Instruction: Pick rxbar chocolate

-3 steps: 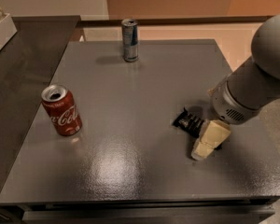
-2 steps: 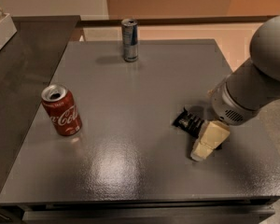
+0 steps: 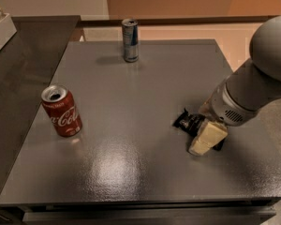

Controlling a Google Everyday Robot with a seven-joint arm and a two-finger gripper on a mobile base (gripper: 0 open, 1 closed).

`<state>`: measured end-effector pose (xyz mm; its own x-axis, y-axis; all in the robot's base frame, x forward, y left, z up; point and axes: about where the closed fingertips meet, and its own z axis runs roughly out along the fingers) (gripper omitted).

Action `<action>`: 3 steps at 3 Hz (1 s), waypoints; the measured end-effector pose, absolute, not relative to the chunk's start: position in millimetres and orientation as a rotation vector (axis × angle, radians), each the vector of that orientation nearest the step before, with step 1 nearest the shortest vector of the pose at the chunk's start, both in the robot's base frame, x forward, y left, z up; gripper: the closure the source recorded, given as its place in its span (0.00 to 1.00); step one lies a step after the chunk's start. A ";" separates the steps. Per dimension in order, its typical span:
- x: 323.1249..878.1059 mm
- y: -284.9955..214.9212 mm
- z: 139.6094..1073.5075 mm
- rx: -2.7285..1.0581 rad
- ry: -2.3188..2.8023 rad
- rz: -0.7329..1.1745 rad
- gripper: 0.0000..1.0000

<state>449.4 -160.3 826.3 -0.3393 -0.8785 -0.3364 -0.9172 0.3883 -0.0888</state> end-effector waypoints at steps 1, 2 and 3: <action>449.5 -160.5 830.4 -1.565 2.323 0.169 0.64; 449.5 -160.6 836.9 -1.564 2.323 0.170 0.87; 451.8 -163.3 852.6 -1.551 2.305 0.192 1.00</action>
Offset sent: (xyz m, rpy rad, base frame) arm 0.0064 -0.0092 0.0310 0.0719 -0.0112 -0.0030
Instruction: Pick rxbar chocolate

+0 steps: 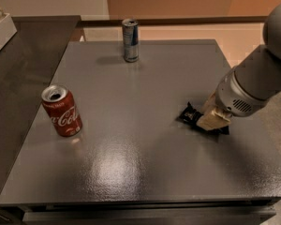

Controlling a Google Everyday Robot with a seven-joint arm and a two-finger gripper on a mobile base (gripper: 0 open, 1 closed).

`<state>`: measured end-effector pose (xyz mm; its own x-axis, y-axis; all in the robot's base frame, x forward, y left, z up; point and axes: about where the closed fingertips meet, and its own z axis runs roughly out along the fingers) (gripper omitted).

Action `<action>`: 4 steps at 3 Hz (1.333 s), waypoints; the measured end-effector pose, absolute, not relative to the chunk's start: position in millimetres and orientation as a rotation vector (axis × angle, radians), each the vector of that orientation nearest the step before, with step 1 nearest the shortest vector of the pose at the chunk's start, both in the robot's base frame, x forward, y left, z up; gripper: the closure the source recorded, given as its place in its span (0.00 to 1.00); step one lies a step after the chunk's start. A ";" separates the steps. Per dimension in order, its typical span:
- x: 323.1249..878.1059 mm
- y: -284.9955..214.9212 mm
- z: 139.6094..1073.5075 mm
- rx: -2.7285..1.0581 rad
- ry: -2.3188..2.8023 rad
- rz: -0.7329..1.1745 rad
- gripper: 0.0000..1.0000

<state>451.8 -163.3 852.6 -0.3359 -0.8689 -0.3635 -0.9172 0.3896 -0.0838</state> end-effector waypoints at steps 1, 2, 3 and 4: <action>455.4 -162.7 877.7 -1.535 2.278 0.222 1.00; 461.5 -157.4 905.7 -1.540 2.235 0.241 1.00; 469.3 -151.7 932.4 -1.545 2.194 0.239 1.00; 477.2 -148.2 960.5 -1.545 2.145 0.225 1.00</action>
Offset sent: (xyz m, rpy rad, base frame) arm 0.0185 0.0104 0.0936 0.0986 -0.0665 0.0446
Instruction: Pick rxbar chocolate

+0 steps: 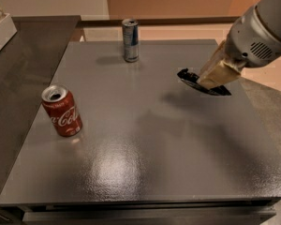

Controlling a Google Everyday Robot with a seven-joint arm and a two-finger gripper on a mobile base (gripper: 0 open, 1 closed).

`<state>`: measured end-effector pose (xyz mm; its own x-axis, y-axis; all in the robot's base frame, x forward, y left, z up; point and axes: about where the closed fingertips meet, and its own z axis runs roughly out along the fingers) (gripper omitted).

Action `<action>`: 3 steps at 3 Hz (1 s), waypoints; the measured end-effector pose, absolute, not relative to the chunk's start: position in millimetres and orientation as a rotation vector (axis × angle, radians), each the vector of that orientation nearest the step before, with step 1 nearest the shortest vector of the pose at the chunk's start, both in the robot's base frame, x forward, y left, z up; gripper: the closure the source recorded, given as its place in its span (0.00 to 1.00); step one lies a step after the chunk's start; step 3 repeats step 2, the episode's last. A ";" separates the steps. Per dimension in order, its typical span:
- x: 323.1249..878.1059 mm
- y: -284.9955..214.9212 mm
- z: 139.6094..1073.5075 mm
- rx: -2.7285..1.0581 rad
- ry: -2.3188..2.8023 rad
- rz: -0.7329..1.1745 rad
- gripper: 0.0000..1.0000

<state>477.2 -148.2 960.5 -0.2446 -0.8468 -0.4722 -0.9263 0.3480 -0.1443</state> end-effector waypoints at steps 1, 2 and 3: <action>486.8 -141.3 1000.7 -1.556 2.047 0.223 1.00; 486.8 -141.2 1000.7 -1.556 2.046 0.223 1.00; 486.8 -141.2 1000.7 -1.556 2.046 0.223 1.00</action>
Offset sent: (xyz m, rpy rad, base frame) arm 0.0123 0.0083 0.0575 0.0625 -0.0954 0.0711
